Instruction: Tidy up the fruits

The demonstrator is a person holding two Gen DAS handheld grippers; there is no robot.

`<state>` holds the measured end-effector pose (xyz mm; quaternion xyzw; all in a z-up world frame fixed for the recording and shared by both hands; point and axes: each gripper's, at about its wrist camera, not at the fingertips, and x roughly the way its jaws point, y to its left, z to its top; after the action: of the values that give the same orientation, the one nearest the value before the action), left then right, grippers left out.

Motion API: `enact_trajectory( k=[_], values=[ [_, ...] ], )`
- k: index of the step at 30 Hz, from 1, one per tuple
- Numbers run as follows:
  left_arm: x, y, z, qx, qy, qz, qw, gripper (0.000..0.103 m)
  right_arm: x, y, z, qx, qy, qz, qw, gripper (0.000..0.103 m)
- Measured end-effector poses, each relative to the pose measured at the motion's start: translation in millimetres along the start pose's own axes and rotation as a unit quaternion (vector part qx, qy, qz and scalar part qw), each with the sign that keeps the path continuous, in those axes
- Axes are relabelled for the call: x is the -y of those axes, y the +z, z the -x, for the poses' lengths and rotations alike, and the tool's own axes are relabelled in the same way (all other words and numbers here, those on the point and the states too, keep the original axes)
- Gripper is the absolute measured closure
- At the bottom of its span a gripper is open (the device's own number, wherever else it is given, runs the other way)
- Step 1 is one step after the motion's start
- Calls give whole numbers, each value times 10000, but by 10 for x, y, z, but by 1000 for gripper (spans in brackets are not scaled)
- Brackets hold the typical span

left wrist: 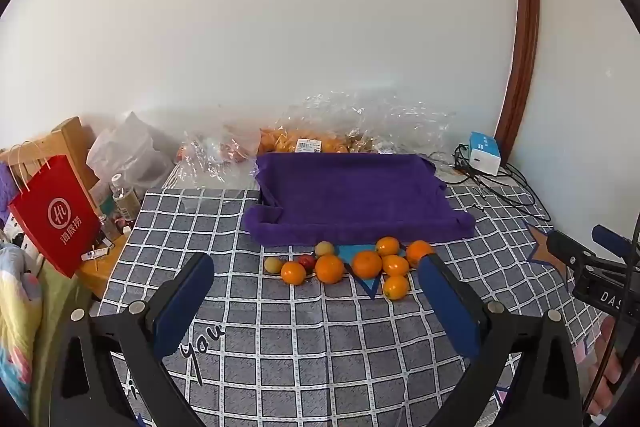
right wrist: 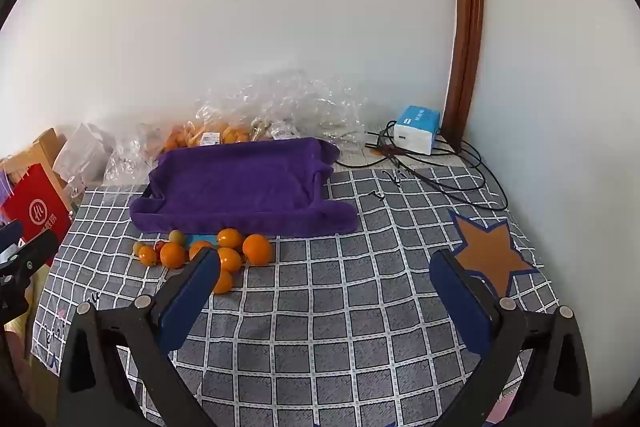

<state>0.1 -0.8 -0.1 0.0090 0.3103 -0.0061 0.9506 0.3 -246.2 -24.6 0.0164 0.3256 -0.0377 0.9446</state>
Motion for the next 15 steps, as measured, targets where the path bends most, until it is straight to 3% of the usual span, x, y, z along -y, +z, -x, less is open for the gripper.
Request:
enact_trajectory(
  k=[4,7,15],
  values=[
    [121,-22,42,99,-2,-152,9998,0,-4,3,2,12,28,-10,10000,0],
    [82,-82,99,135,-89,7,9999,0,-23,-4,74,54,13,-20,10000,0],
    [-3,-65,-12,-42,-147,79,9999,0,-21,53,73,-8,114,19,9999,0]
  ],
)
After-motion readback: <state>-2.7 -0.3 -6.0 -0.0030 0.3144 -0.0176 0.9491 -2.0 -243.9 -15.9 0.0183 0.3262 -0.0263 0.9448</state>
